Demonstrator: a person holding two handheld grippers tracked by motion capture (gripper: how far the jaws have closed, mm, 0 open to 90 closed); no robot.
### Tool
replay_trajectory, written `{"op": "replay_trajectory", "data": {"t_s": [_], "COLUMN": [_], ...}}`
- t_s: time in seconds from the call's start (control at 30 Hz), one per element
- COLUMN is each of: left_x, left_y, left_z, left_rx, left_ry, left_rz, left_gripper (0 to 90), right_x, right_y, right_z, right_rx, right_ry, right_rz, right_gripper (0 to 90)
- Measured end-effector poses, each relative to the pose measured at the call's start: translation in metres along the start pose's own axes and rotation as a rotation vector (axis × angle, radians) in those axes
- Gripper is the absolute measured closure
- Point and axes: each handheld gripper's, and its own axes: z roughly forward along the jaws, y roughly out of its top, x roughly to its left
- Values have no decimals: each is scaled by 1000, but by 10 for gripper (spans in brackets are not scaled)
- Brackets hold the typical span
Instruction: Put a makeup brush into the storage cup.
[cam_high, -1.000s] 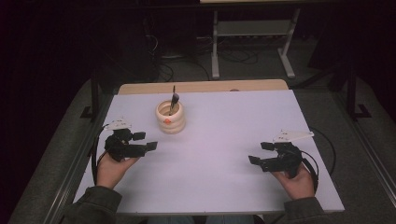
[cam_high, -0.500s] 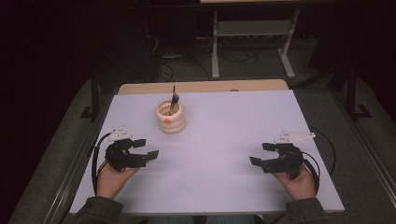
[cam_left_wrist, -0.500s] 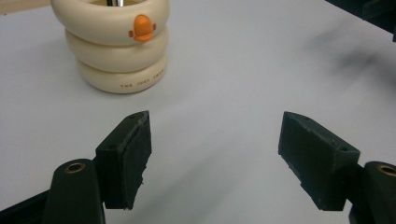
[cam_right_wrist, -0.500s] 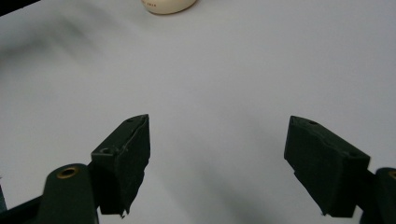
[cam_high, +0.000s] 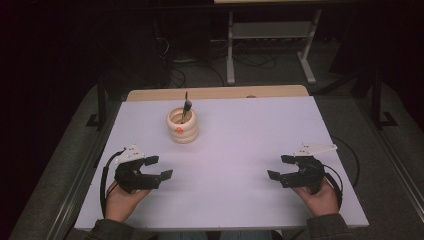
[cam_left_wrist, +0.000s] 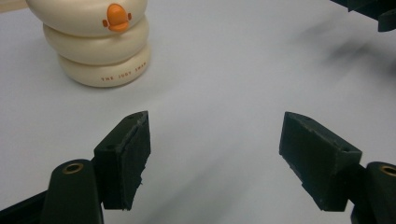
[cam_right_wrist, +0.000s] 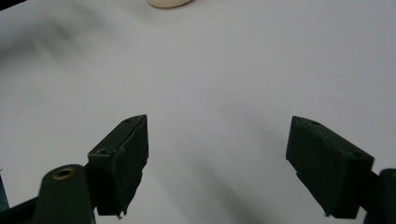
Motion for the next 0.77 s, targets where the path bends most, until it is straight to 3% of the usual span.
{"op": "replay_trajectory", "data": {"t_s": [0.27,0.77], "left_x": [-6,-1], "left_y": [-11,-18], "left_z": [-4,-3], "left_rx": [-6,2], "left_ry": [-2,7], "left_rz": [3,-6], "left_gripper": [242,233], "right_x": [2,3], "right_y": [-4,-7], "right_z": [2,4], "right_rx": [11,-2], "right_ry": [3,22], "right_rz": [-13,-30], "right_gripper": [193,185]}}
